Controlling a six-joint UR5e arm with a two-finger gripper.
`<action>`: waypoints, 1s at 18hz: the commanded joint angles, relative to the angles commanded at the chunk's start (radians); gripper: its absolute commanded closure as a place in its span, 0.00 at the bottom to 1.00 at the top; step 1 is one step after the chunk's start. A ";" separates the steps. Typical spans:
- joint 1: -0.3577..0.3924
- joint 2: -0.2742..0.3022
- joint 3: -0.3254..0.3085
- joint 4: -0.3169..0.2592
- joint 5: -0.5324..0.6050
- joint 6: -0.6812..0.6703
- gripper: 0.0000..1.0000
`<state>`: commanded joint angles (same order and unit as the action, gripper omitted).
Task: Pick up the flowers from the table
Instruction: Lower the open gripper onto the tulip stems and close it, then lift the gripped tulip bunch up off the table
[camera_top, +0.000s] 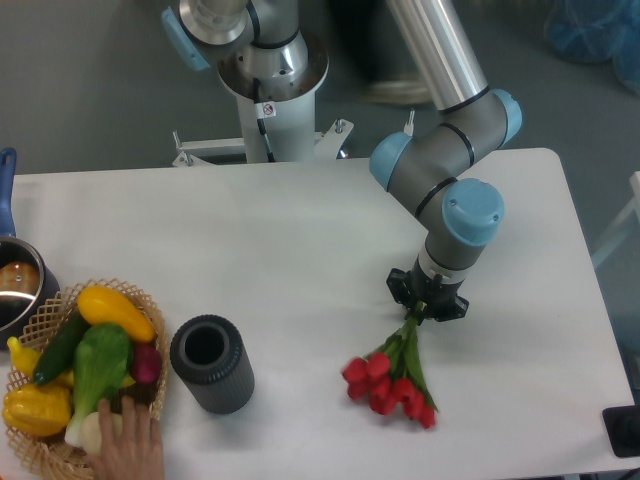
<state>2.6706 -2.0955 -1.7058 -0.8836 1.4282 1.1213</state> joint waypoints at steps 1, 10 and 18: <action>0.000 0.003 0.002 0.000 0.000 0.000 0.76; 0.006 0.149 0.026 -0.012 -0.066 0.003 0.76; 0.009 0.173 0.181 -0.005 -0.420 -0.044 0.76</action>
<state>2.6799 -1.9221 -1.5249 -0.8882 1.0082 1.0769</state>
